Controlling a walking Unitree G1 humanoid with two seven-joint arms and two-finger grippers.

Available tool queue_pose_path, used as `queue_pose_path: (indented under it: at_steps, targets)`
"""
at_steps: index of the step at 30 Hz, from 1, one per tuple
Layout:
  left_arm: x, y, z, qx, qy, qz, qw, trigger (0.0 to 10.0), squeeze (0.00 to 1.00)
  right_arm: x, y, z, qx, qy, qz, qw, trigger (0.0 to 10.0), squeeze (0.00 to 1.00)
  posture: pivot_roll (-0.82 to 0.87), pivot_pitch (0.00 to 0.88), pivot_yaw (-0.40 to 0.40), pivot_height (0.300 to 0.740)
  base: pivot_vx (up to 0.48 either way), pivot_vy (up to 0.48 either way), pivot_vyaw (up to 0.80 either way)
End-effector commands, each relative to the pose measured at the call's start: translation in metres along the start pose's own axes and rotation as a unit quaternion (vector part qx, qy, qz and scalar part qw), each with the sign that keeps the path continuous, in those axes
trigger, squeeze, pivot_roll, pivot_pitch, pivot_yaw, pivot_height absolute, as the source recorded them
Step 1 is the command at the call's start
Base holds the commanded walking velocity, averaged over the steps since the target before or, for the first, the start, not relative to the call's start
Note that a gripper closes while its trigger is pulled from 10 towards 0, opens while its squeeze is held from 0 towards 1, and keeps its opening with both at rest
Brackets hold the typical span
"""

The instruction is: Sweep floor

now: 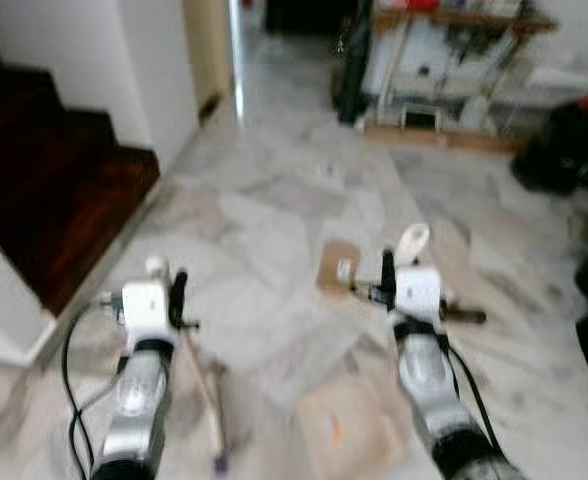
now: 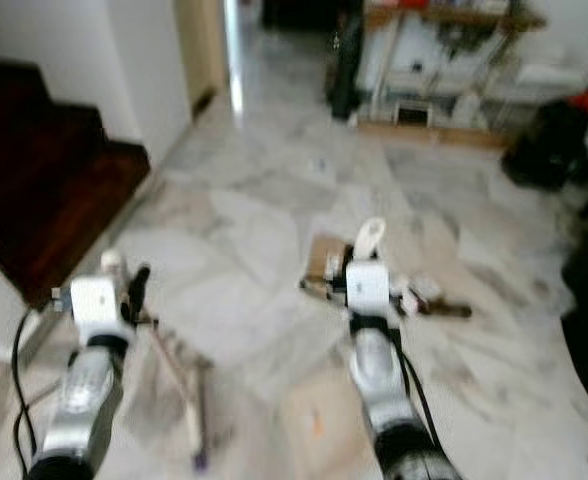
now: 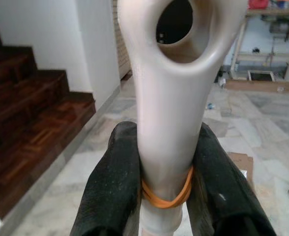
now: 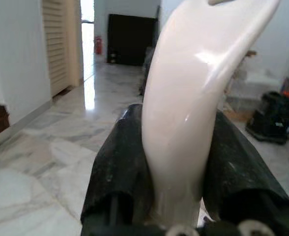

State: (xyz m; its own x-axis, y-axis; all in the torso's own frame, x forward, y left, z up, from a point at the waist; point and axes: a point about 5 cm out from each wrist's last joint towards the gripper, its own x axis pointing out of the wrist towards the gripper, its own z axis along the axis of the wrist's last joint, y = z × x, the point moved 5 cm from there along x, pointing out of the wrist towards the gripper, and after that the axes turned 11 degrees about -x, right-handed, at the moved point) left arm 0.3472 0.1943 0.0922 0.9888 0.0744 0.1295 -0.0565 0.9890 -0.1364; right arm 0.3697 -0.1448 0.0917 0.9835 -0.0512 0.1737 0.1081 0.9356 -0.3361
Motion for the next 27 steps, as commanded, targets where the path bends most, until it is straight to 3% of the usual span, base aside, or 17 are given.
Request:
queue_pose_path:
  at_steps: [1, 14, 27]
  targets:
    - [0.004, -0.012, 0.011, -0.009, -0.025, -0.015, 1.000, 10.0, 0.00, 0.002, -0.011, 0.002, -0.011, -0.009, -0.009, 1.000, 10.0, 0.00, 0.07, 0.000, -0.005, 0.740, 0.292, 0.000, 0.00]
    - [0.002, -0.013, 0.010, -0.011, -0.024, -0.012, 1.000, 10.0, 0.00, 0.002, -0.002, 0.007, -0.024, -0.023, 0.012, 0.999, 10.0, 0.00, 0.07, 0.000, -0.010, 0.740, 0.296, 0.000, 0.00]
    - [0.000, -0.008, 0.010, -0.005, -0.023, -0.008, 1.000, 10.0, 0.00, 0.000, 0.006, 0.010, -0.025, -0.031, 0.028, 0.999, 10.0, 0.00, 0.08, 0.000, -0.003, 0.740, 0.299, 0.000, 0.41]
